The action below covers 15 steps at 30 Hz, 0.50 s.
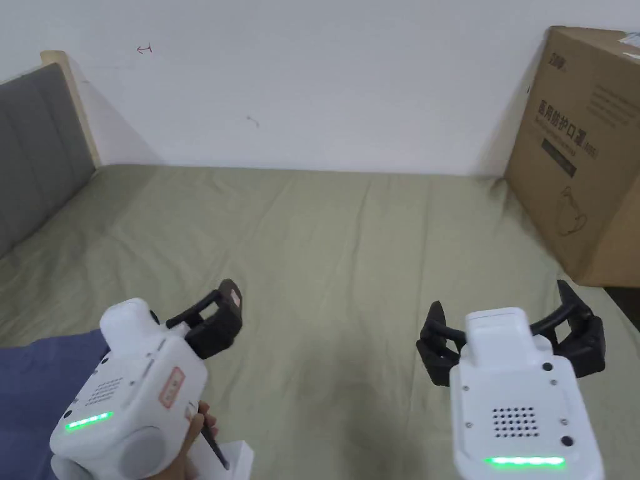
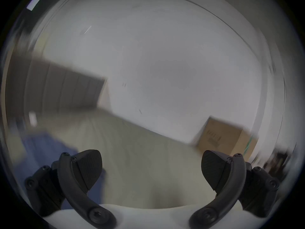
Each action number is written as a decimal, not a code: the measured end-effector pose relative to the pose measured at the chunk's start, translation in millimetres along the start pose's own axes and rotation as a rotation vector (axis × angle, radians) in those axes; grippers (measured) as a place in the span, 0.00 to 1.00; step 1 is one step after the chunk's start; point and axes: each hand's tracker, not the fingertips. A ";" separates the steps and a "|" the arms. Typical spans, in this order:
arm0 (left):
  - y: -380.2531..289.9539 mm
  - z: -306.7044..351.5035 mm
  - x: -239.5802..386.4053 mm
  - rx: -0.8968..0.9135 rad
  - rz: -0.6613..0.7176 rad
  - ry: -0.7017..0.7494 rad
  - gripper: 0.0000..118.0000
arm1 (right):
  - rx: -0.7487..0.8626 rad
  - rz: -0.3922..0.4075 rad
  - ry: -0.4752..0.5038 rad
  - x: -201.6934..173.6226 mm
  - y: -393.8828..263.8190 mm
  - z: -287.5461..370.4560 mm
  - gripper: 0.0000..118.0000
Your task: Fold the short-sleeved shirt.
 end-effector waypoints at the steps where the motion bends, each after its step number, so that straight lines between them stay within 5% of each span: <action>1: -0.9 0.2 7.6 0.023 -0.137 0.011 1.00 | -0.024 -0.075 0.021 4.9 -0.8 -1.5 1.00; 4: -10.1 3.5 18.8 0.074 -0.428 0.023 1.00 | -0.067 -0.207 0.065 13.2 -7.5 -4.4 1.00; 6: -15.6 6.0 23.0 0.086 -0.494 0.021 1.00 | -0.087 -0.255 0.082 13.7 -12.2 -5.8 1.00; 15: -14.1 5.3 15.2 0.062 -0.414 0.016 1.00 | -0.103 -0.252 0.103 9.3 -16.5 -6.6 1.00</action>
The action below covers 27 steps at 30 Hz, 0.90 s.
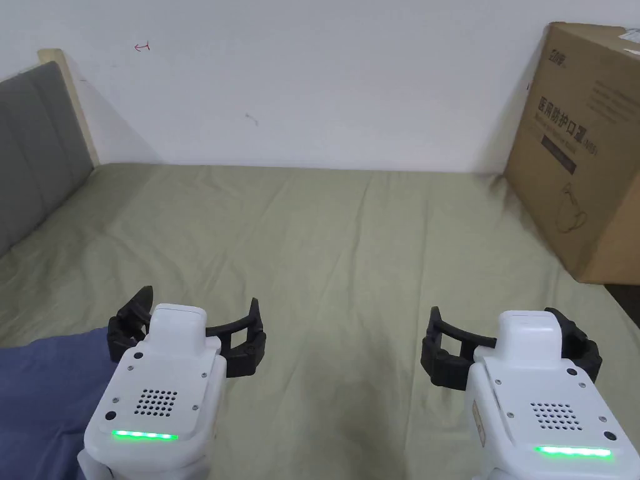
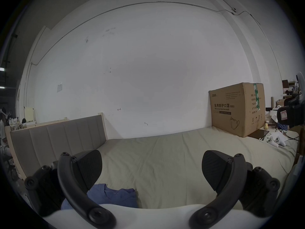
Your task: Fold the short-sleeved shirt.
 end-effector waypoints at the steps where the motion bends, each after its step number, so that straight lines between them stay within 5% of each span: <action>1: 0.4 0.1 -0.1 0.002 0.001 -0.001 1.00 | 0.000 0.001 0.002 0.2 0.2 -0.2 1.00; 27: 2.4 -1.9 -1.1 0.005 -0.011 -0.014 1.00 | 0.000 0.003 0.017 0.0 1.7 0.1 1.00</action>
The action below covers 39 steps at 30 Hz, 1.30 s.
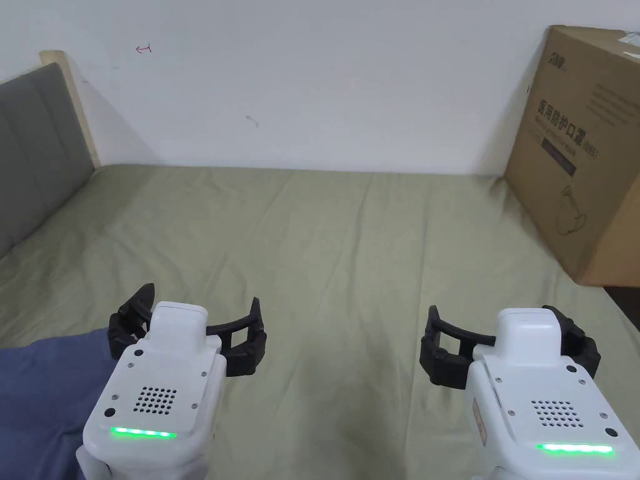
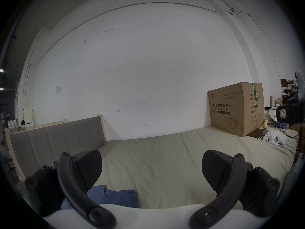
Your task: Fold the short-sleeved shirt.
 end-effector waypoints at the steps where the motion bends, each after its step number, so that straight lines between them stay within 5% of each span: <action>1: 0.0 0.2 0.0 -0.001 0.000 0.000 1.00 | 0.000 0.001 0.000 0.1 -0.1 0.2 1.00; 12: 1.4 2.2 1.9 0.001 -0.006 -0.005 1.00 | 0.000 0.001 0.000 1.6 1.0 1.6 0.99; 15: 1.8 3.2 3.1 0.006 0.000 -0.002 0.95 | -0.002 0.000 0.002 1.7 2.3 2.8 0.90; 16: 2.4 3.9 3.4 0.011 0.008 -0.001 0.85 | -0.004 0.003 0.001 1.6 2.9 3.4 0.80; 18: 4.9 5.9 2.9 0.015 0.037 -0.011 0.34 | -0.009 0.010 0.005 1.7 3.7 4.2 0.33; 22: 6.4 0.3 6.8 -0.010 0.044 0.005 0.01 | -0.019 0.017 -0.001 1.2 4.7 3.9 0.00; 39: 3.0 2.5 -11.2 -0.046 0.081 0.004 0.00 | -0.020 0.005 0.045 -5.2 7.1 -1.6 0.00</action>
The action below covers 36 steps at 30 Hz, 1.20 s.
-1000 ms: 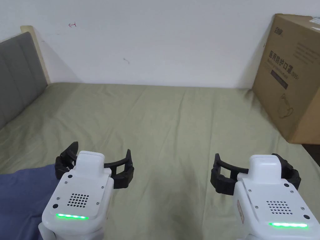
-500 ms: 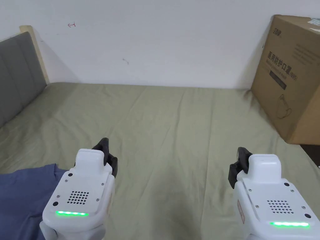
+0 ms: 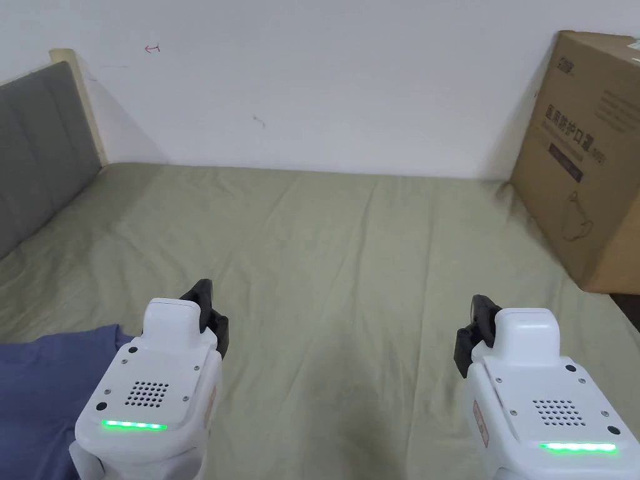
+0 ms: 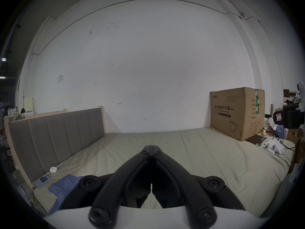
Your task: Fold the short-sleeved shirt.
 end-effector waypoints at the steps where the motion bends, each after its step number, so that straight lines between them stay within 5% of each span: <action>1: -0.1 1.8 -4.8 0.002 0.005 0.015 0.00 | 0.000 0.001 0.012 -3.4 0.5 -2.5 0.00; 8: 1.0 25.5 -58.0 -0.006 -0.005 0.159 0.00 | 0.012 0.016 0.154 -50.3 7.7 -20.8 0.00; 25: -4.6 148.4 -209.2 -0.059 -0.018 0.565 0.00 | 0.024 0.046 0.597 -230.4 19.6 -21.0 0.00; 36: -10.3 169.5 -233.0 -0.093 -0.027 0.612 0.00 | 0.011 0.034 0.672 -264.4 16.9 -13.8 0.00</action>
